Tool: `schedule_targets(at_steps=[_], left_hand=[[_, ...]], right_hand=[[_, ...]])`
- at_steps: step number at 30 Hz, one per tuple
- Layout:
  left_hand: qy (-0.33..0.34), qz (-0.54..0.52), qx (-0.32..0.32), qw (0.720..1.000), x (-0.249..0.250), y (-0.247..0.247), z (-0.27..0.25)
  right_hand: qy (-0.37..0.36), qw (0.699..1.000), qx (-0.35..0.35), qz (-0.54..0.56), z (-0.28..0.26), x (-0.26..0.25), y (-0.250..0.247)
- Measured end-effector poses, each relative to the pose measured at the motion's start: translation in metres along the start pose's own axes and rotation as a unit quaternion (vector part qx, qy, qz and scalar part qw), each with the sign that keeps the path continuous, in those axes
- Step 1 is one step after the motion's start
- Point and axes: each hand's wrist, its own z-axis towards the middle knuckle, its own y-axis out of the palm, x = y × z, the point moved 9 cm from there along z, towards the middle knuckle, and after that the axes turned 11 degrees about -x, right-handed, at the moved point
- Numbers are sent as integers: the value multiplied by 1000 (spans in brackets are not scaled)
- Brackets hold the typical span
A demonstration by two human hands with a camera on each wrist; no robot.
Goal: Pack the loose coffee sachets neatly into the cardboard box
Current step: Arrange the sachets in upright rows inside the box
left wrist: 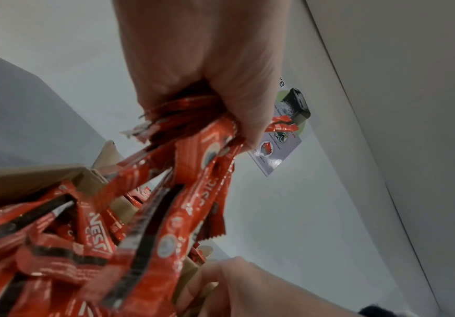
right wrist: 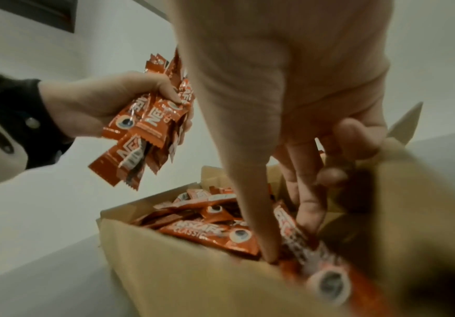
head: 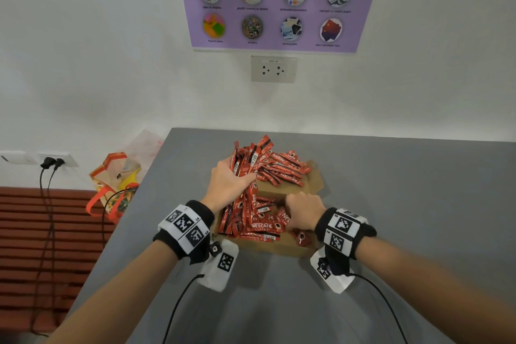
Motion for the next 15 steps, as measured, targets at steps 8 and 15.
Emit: schedule_targets(at_steps=[8, 15], left_hand=[[-3, 0, 5, 1000, -3, -2, 0], [-9, 8, 2, 1000, -4, 4, 3]], right_hand=[[-42, 985, 87, 140, -7, 1, -51], [-42, 979, 121, 156, 39, 0, -88]])
